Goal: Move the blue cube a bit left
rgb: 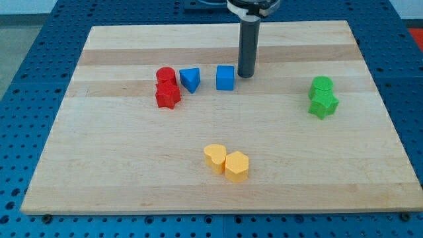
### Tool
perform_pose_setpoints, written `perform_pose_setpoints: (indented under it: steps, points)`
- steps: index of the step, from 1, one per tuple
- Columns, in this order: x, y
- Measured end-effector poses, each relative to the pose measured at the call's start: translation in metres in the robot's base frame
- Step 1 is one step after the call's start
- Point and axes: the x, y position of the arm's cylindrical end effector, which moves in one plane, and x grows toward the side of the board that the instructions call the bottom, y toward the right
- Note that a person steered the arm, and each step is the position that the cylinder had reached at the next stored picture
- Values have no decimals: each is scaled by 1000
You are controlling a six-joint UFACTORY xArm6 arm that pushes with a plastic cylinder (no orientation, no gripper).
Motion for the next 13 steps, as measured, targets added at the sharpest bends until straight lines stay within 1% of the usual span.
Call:
perform_pose_setpoints:
  steps: [2,4,5,6,7,13]
  points:
    - [0,-26]
    - [0,-23]
    - [0,-11]
    - [12,-7]
    - [24,-7]
    - [34,-13]
